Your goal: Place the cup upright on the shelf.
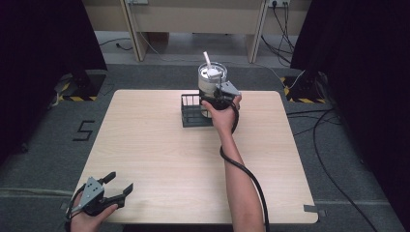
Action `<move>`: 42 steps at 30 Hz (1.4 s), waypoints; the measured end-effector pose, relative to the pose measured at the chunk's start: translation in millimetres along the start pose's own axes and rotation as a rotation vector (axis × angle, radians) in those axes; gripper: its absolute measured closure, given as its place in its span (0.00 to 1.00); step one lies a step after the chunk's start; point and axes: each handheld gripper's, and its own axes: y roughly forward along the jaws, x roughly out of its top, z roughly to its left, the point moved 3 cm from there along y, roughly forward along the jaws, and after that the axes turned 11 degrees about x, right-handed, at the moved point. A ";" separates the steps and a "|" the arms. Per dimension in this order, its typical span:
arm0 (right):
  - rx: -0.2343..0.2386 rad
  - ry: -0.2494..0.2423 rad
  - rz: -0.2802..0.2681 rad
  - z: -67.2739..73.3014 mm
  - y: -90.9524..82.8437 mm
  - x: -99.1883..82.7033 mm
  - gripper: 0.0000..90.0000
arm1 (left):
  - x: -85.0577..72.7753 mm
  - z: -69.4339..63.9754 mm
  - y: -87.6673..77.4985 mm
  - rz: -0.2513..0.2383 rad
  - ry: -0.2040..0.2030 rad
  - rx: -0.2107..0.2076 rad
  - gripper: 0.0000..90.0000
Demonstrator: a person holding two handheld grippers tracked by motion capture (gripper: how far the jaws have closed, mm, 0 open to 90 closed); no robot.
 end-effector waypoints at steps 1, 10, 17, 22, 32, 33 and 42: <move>-0.001 -0.001 0.001 0.6 -0.9 -0.1 0.06 | 0.0 0.1 -0.1 0.000 0.002 0.002 0.21; -0.012 -0.018 0.013 -1.2 -20.0 -1.8 0.01 | 0.2 0.0 -0.2 -0.001 0.009 0.003 0.21; -0.028 -0.006 0.024 -4.0 -34.2 -5.3 0.01 | 0.4 -0.4 -0.4 0.000 0.014 0.006 0.21; -0.040 0.000 0.021 -6.5 -42.9 -6.6 0.07 | 0.3 -0.6 -0.2 -0.001 0.013 0.006 0.21; -0.036 -0.001 0.024 -6.6 -64.3 -11.3 0.16 | 0.8 -1.4 -0.3 -0.005 0.016 0.005 0.21; -0.038 -0.001 0.026 -6.3 -65.5 -11.7 0.16 | 0.8 -1.5 -0.4 -0.005 0.017 0.005 0.21; -0.024 -0.015 0.014 -0.5 -76.6 -10.9 0.16 | 0.9 -1.5 -0.7 -0.005 0.018 0.005 0.21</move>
